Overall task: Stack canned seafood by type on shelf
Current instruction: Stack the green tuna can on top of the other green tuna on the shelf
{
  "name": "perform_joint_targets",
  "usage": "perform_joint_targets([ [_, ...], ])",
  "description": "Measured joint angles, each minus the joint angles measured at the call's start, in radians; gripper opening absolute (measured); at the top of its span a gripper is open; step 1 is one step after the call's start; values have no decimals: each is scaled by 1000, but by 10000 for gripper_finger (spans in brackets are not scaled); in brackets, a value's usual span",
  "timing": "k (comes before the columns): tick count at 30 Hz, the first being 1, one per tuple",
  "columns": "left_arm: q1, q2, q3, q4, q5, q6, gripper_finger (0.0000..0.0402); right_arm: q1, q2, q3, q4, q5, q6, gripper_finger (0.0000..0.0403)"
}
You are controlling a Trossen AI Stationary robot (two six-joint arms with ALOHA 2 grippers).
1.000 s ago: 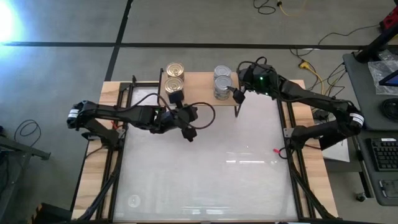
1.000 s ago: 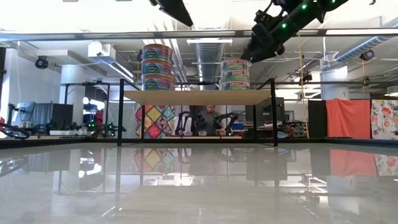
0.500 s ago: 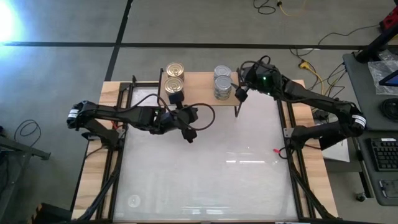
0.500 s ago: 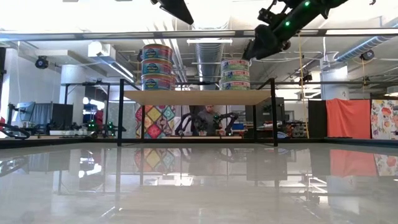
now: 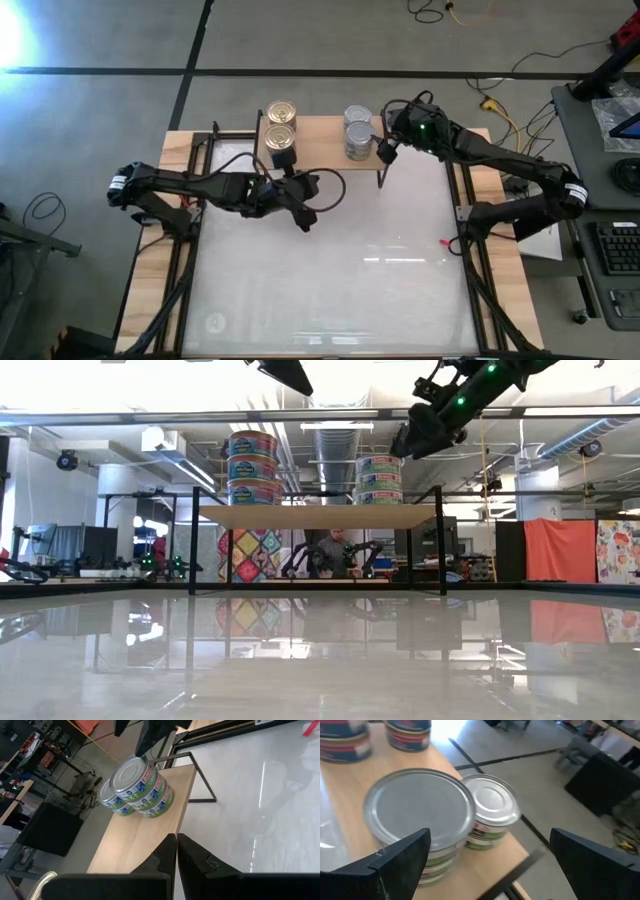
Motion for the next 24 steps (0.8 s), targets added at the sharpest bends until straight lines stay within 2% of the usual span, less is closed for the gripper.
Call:
perform_joint_targets([
  [5,-9,0,0,0,0,0,0,0,-11,0,-12,67,-17,400],
  [9,-9,0,0,-3,0,0,0,0,-27,0,-12,77,-25,400],
  [15,-9,0,0,0,0,8,0,0,-39,0,33,54,-15,400],
  [17,-9,0,0,2,0,8,0,0,-32,0,57,14,-14,400],
  [19,-9,0,0,5,0,8,0,2,-17,0,50,-27,-14,400],
  [24,-27,0,0,-3,-2,29,0,30,9,0,25,-36,-19,400],
])
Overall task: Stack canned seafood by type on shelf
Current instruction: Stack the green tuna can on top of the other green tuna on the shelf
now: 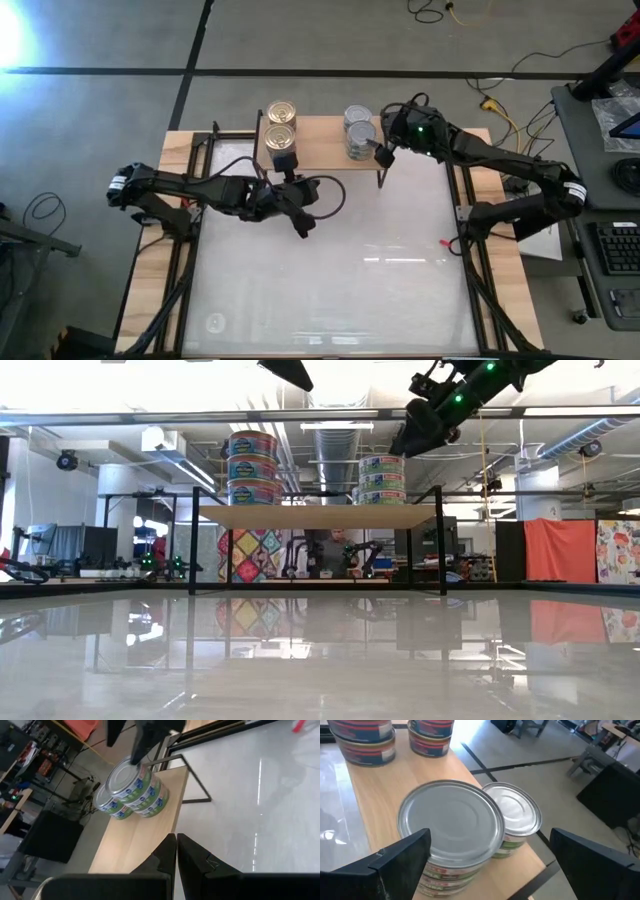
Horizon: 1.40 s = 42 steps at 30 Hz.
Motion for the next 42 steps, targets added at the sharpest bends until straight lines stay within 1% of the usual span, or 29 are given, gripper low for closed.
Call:
perform_joint_targets([
  [4,-17,-4,0,0,2,9,0,20,2,0,5,10,25,400],
  [9,-23,-14,0,2,0,9,0,47,2,0,6,98,19,400],
  [11,-24,-14,0,1,0,9,0,49,0,10,-9,117,10,400],
  [14,-27,-14,0,-13,0,0,0,49,-8,57,-67,121,-14,400],
  [17,-34,-15,-4,-23,0,-11,0,49,-16,102,-173,122,-91,400],
  [20,-45,-16,-8,-29,0,-13,0,49,-15,118,-275,122,-158,400],
  [22,-53,-16,-10,-30,-4,-13,0,49,-15,119,-307,129,-175,400],
  [27,-80,-16,-13,-28,-85,-14,0,49,1,77,-305,131,-216,400],
  [29,-88,-16,-13,-27,-98,-18,0,49,22,68,-301,154,-229,400],
  [32,-97,-16,-13,-27,-103,-31,0,50,59,67,-280,229,-255,400],
  [37,-110,-16,-13,-27,-105,-48,0,50,120,67,-209,261,-292,400],
  [42,-116,-16,-13,-34,-105,-48,0,49,155,66,-205,311,-301,400],
])
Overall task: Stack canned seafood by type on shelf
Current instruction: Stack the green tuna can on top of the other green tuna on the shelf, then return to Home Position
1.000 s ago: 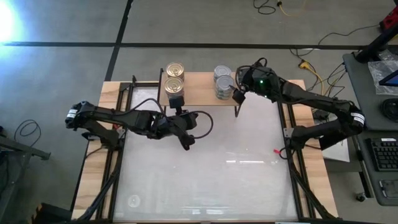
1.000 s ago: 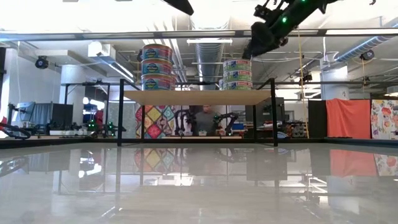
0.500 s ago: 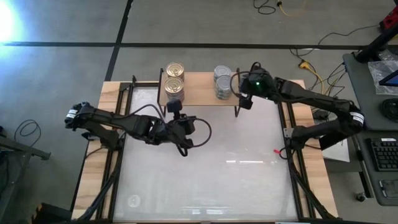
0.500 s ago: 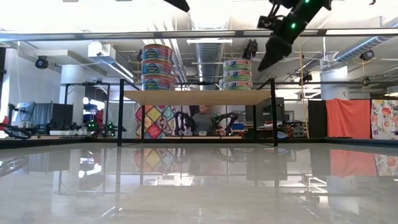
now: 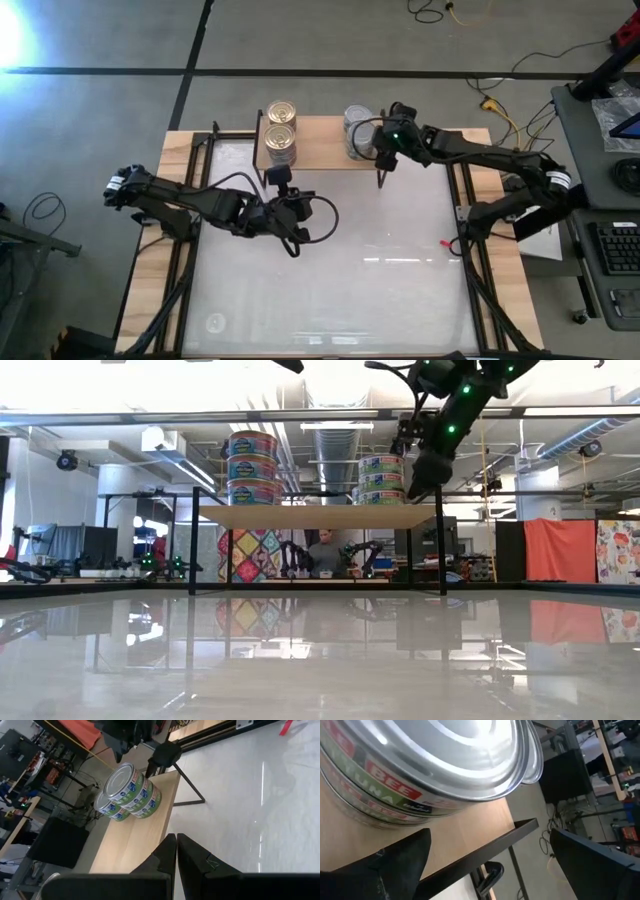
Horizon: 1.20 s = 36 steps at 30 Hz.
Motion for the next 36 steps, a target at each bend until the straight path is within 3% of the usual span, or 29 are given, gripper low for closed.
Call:
perform_joint_targets([
  [10,1,0,0,-5,-3,0,0,16,8,0,1,-96,42,400],
  [18,0,0,0,-11,-2,0,0,37,4,0,-5,-98,61,400],
  [23,-10,-10,0,-49,9,-3,0,50,-29,39,-117,-104,122,400],
  [26,-23,-40,0,-98,122,-2,0,71,-75,87,-251,-157,200,400],
  [29,-23,-86,-25,-114,345,-2,0,98,-140,89,-286,-290,307,400],
  [33,-13,-179,-171,14,470,6,0,173,-236,-13,-158,-492,436,400],
  [36,-4,-260,-330,199,481,-6,0,272,-278,-153,32,-533,503,400],
])
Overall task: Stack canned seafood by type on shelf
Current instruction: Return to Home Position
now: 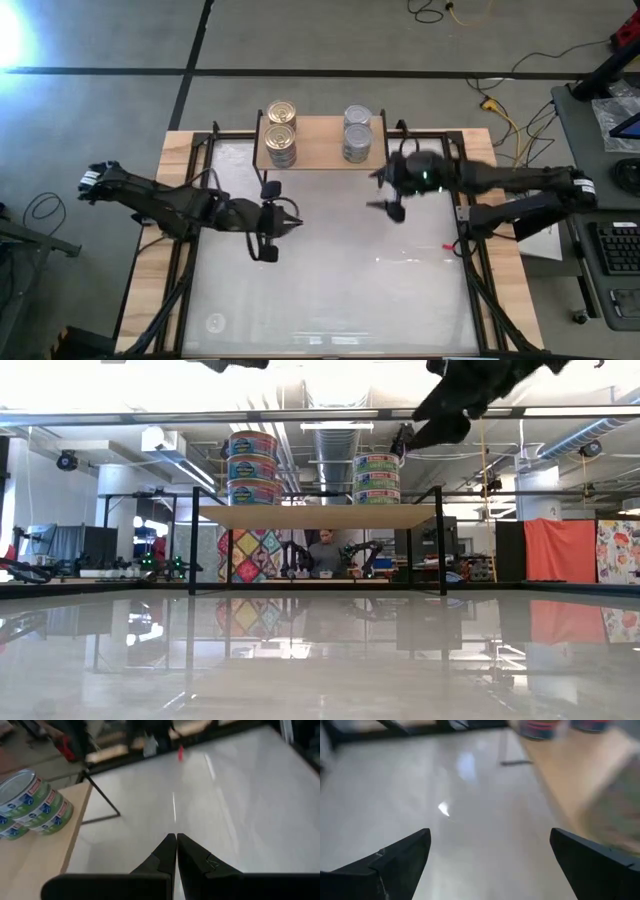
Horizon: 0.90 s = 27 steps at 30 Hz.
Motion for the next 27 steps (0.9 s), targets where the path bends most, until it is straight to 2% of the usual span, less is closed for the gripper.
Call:
perform_joint_targets([
  [6,9,-90,-309,381,10,-62,0,210,15,-257,517,1,149,400],
  [9,9,-118,-407,481,27,-115,0,285,32,-305,632,-1,161,400],
  [14,9,-216,-500,493,29,-208,0,347,-63,-290,593,5,124,399],
  [18,7,-329,-597,533,78,-245,0,358,-197,-291,508,21,78,382],
  [23,11,-457,-739,621,131,-262,0,347,-368,-322,421,60,37,328],
  [27,18,-566,-785,551,124,-281,0,330,-477,-373,396,95,117,276],
])
